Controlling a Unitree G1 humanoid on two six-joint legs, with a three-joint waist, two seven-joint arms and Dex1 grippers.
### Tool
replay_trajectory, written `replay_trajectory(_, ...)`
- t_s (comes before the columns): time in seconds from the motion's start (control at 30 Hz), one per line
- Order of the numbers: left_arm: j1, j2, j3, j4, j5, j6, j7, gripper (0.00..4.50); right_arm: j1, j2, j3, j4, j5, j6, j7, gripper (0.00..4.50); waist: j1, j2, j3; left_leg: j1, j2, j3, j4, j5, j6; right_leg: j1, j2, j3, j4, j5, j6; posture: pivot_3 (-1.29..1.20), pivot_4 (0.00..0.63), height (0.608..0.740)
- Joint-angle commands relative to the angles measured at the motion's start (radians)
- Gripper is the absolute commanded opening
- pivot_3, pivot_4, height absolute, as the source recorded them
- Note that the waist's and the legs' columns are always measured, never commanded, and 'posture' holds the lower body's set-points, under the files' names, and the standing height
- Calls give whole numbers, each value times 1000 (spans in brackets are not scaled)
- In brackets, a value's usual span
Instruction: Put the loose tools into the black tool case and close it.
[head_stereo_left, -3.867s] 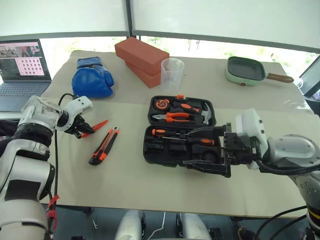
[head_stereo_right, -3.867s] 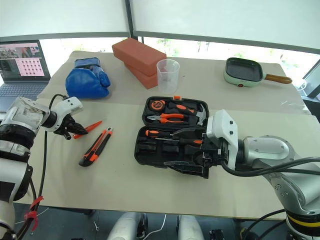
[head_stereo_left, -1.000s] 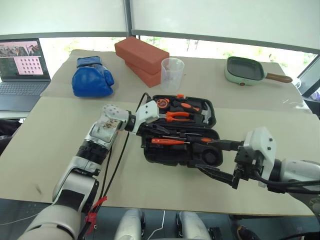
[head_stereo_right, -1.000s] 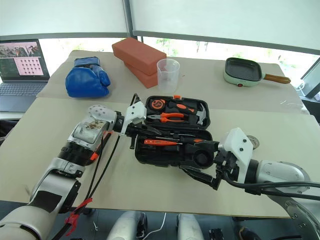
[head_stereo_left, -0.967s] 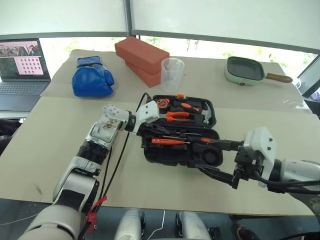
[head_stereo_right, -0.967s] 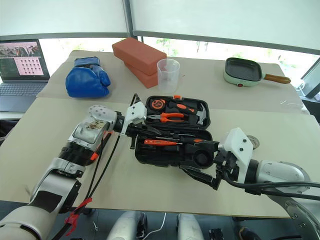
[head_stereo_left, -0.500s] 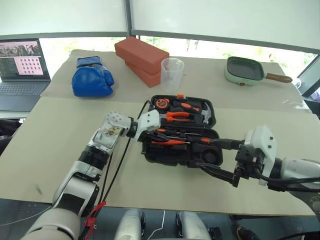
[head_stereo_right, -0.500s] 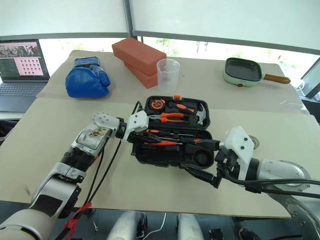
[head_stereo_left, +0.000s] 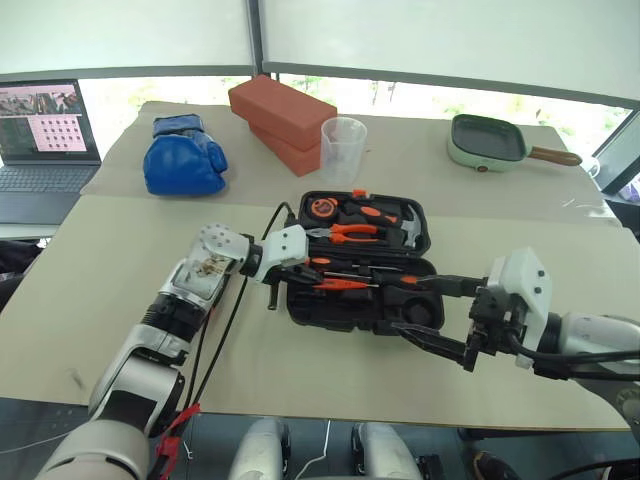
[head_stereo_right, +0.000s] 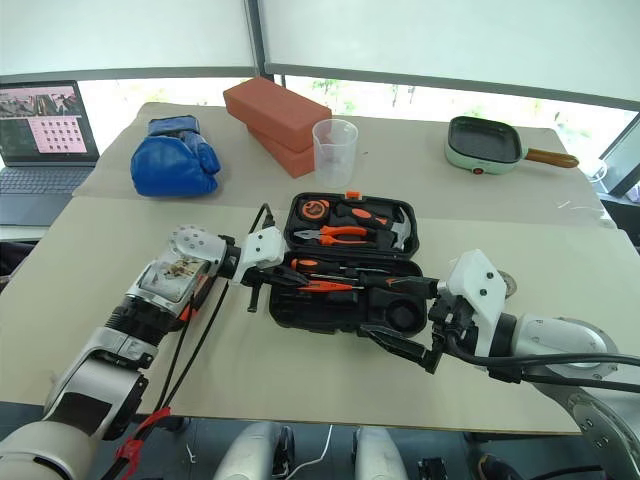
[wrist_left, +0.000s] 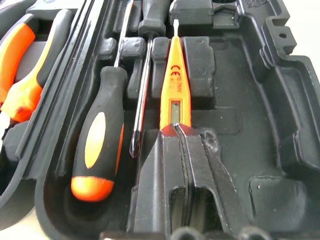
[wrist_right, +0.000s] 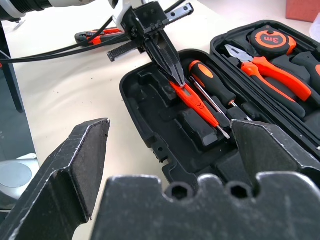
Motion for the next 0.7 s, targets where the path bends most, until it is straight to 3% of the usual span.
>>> replay_trajectory(0.03,18,21,-12,15,26,22,0,31,-18,1,-7,-11,5,-16,0,4500,0,0,0,0,0,0,0,0,0,0,0,0,0,0,0,0,150,738)
replay_trajectory(0.37,-48,-2,42,-33,-61,102,-25,31,-19,6,-4,-9,4,-14,-4,4500,0,0,-1,-1,0,0,0,0,0,-1,0,0,0,0,0,0,150,738)
replay_trajectory(0.7,-115,-65,0,-20,-31,73,-43,31,-31,17,6,0,0,-14,-13,4500,0,0,-1,-1,0,0,0,0,0,-1,0,0,0,0,0,0,150,738)
